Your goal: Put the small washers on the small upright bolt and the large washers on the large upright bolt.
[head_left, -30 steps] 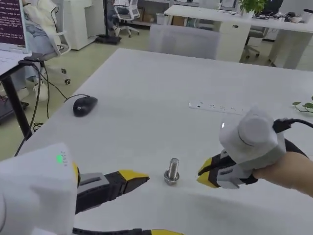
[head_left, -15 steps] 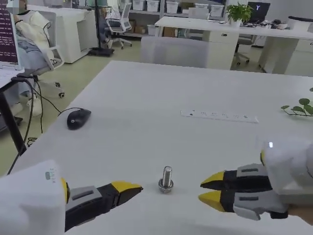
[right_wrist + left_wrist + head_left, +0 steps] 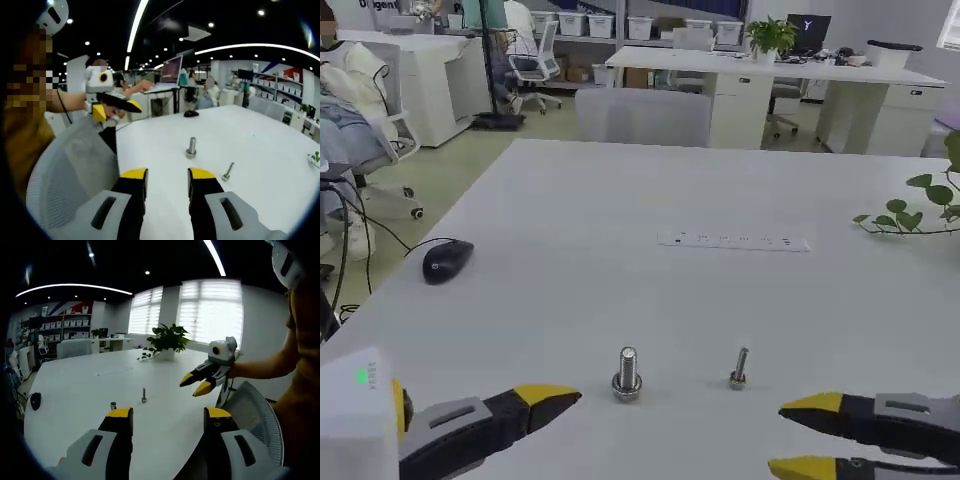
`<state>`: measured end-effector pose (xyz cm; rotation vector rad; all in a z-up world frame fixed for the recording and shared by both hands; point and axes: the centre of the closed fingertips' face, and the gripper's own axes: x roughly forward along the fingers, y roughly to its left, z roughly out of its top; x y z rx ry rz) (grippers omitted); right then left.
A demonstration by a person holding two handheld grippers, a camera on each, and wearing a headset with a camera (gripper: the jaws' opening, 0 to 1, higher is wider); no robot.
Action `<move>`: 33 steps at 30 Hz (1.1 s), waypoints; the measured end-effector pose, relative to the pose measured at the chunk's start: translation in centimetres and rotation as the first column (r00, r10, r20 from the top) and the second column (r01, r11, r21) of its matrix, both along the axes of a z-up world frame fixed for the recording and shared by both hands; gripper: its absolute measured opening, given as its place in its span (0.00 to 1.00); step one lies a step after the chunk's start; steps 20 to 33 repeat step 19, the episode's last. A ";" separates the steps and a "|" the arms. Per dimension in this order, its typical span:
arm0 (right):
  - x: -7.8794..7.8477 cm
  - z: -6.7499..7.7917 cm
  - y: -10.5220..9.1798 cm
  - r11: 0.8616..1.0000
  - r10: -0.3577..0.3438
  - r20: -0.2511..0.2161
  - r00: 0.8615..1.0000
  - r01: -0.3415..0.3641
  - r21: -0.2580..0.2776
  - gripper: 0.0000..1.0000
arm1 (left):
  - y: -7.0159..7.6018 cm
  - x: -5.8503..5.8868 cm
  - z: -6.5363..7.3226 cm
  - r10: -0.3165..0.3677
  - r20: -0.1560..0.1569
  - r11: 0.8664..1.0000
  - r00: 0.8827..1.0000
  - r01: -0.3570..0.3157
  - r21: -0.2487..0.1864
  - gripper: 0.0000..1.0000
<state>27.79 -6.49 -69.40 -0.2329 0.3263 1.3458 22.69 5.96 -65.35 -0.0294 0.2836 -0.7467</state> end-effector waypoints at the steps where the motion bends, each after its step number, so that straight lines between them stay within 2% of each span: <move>1: -0.2 0.0 -0.3 1.000 -0.006 -0.007 1.000 0.006 0.004 0.35 | 0.0 0.0 0.0 0.002 0.000 1.000 1.000 -0.002 -0.001 0.56; 10: -0.7 -0.1 -2.4 0.998 -0.058 -0.015 0.998 0.058 0.034 0.38 | -0.2 -0.5 0.1 0.030 -0.003 1.000 1.000 -0.030 -0.003 0.57; 15: -0.6 0.9 -3.0 0.993 -0.087 -0.009 0.996 0.087 0.076 0.41 | -0.6 -0.8 0.3 0.042 -0.004 0.999 0.999 -0.042 -0.005 0.57; 19: -0.4 1.2 -3.8 0.991 -0.105 -0.002 0.995 0.104 0.088 0.41 | -0.3 -1.1 0.4 0.060 -0.004 0.998 0.998 -0.060 -0.003 0.57; 33: -0.4 1.2 -3.8 0.991 -0.105 -0.002 0.995 0.104 0.088 0.41 | -0.3 -1.1 0.4 0.060 -0.004 0.998 0.998 -0.060 -0.003 0.57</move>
